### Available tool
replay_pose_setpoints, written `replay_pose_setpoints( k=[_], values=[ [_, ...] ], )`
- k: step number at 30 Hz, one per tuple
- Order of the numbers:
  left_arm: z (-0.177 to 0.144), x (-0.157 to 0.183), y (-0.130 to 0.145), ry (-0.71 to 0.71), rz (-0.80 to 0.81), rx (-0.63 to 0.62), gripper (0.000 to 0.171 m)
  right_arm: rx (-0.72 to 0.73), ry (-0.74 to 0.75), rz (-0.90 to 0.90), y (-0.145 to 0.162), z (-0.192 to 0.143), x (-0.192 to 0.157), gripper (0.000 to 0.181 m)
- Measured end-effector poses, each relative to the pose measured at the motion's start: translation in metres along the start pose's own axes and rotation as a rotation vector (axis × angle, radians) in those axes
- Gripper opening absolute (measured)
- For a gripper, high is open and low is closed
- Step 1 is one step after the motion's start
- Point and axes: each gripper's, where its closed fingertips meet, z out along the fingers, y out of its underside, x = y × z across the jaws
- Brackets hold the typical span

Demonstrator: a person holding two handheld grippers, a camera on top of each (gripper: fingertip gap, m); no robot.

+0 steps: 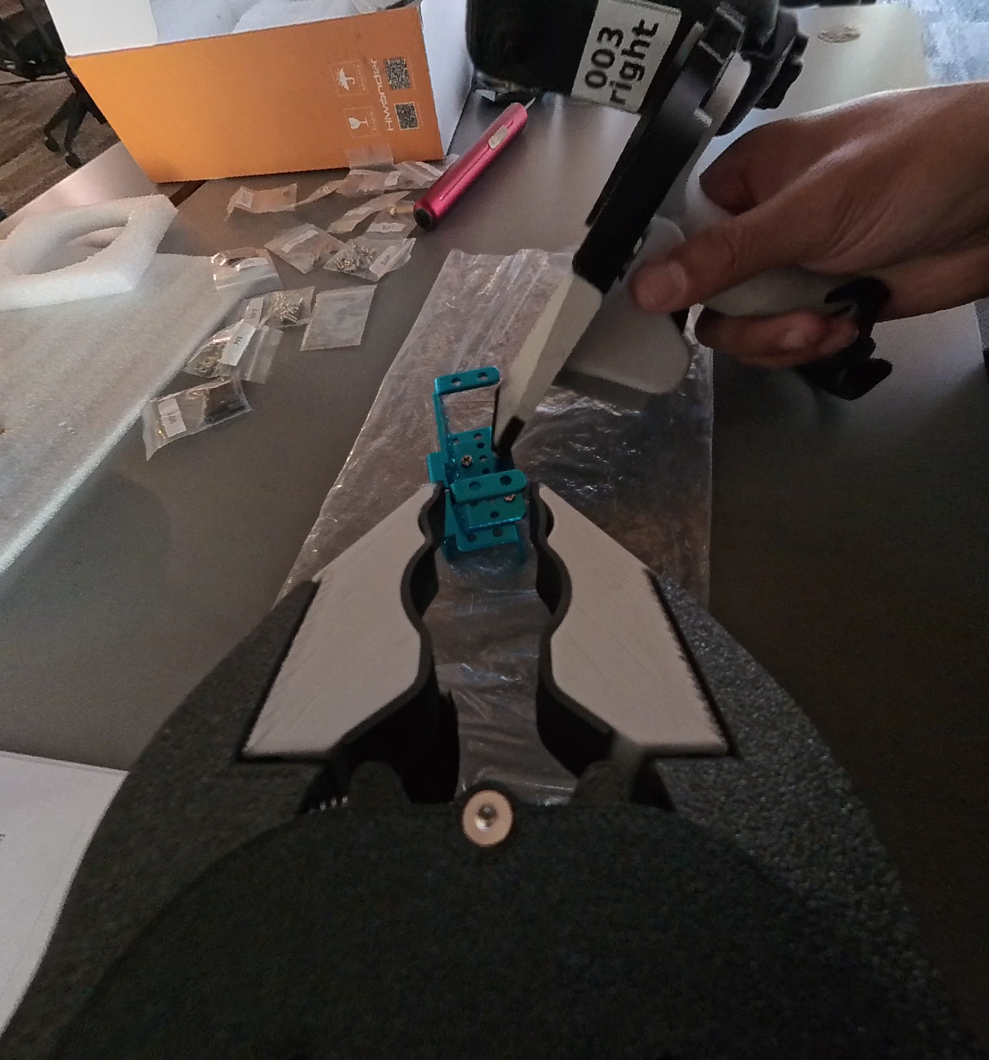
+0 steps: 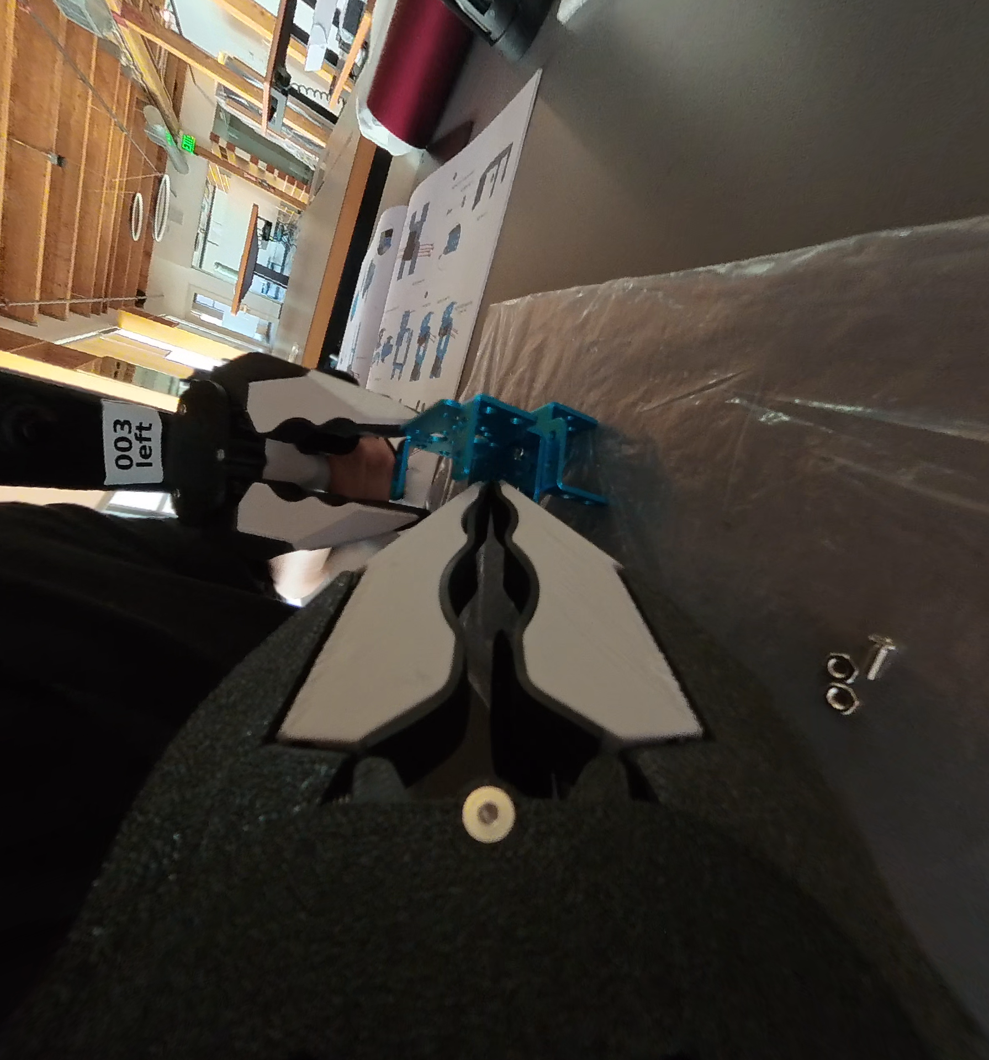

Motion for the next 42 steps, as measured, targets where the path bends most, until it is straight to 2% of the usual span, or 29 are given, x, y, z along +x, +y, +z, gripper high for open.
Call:
replay_pose_setpoints(
  k=[9, 14, 17, 20, 24, 28, 31, 32, 38, 42],
  values=[
    [0.001, 0.001, 0.001, -0.002, 0.009, -0.009, 0.029, 0.007, -0.008, 0.019, 0.0, 0.001, -0.001, 0.0],
    [0.0, 0.001, 0.002, -0.014, 0.02, -0.013, 0.03, 0.029, -0.03, -0.032, 0.001, -0.022, -0.011, 0.0],
    [-0.004, -0.002, 0.006, -0.008, 0.02, -0.046, 0.043, -0.003, 0.004, -0.144, -0.002, -0.039, -0.006, 0.002],
    [-0.005, -0.012, 0.015, -0.016, -0.014, -0.102, 0.06, -0.027, 0.067, -0.319, -0.021, -0.056, -0.002, 0.005],
    [0.004, -0.003, 0.013, 0.076, -0.144, -0.116, 0.062, -0.037, 0.131, -0.537, -0.041, -0.063, 0.001, 0.005],
    [0.018, -0.004, 0.017, 0.043, -0.196, -0.169, 0.058, -0.067, 0.059, -0.556, -0.034, -0.056, -0.004, 0.006],
    [0.027, -0.005, 0.024, 0.025, -0.262, -0.216, 0.04, -0.082, 0.01, -0.564, -0.022, -0.054, -0.006, 0.006],
    [0.028, -0.005, 0.026, 0.02, -0.287, -0.223, 0.04, -0.092, 0.004, -0.572, -0.019, -0.054, -0.005, 0.006],
    [0.027, -0.015, 0.019, -0.055, -0.517, -0.188, 0.04, -0.114, -0.001, -0.649, -0.007, -0.058, -0.006, 0.01],
    [0.025, -0.004, 0.001, -0.008, -0.73, -0.087, 0.04, -0.113, 0.079, -0.763, -0.004, -0.052, -0.004, 0.028]
  ],
)
